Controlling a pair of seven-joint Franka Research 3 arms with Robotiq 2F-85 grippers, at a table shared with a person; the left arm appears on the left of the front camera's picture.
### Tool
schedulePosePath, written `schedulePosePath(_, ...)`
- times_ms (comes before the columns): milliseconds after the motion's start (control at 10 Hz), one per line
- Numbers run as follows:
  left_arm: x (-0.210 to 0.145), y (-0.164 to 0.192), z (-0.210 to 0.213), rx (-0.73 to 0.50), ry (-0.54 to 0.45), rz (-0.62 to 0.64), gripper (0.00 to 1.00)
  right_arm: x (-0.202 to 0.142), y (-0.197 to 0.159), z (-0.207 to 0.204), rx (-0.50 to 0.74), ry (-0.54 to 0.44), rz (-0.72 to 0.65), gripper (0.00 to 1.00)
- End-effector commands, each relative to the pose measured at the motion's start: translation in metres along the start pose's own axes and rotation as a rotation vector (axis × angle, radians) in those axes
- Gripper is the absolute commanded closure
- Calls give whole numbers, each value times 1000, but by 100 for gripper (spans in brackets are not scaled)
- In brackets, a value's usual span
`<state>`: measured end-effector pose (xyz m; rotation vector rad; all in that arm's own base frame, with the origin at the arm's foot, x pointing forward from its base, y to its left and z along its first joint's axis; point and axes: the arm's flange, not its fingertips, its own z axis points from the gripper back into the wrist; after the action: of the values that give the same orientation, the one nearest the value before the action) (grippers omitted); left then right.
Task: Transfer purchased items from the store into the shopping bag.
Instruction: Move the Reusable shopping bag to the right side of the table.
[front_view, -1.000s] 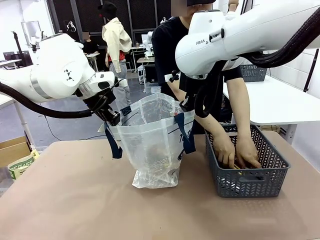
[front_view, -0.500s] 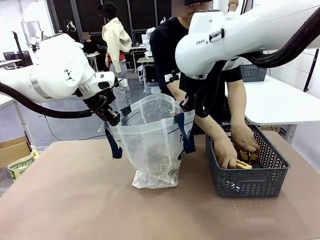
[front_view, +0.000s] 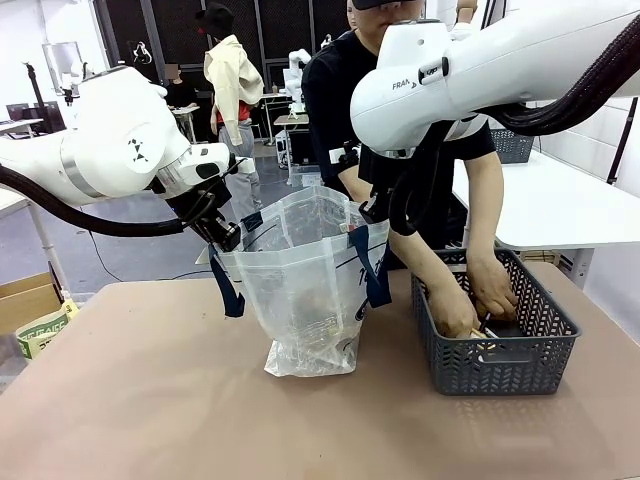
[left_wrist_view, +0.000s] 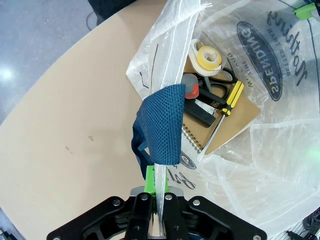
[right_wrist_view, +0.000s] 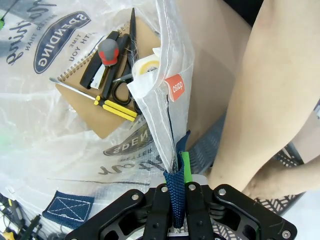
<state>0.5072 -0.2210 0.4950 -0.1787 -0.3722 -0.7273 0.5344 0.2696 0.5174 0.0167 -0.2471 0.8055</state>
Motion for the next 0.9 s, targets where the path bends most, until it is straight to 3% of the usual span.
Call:
schedulePosePath(0,0,1,1,2,-5,7,100,-1,-1,-1,0,1,-2,100)
schedulePosePath(800,0,1,1,2,-5,7,100,-1,-1,-1,0,1,-2,100)
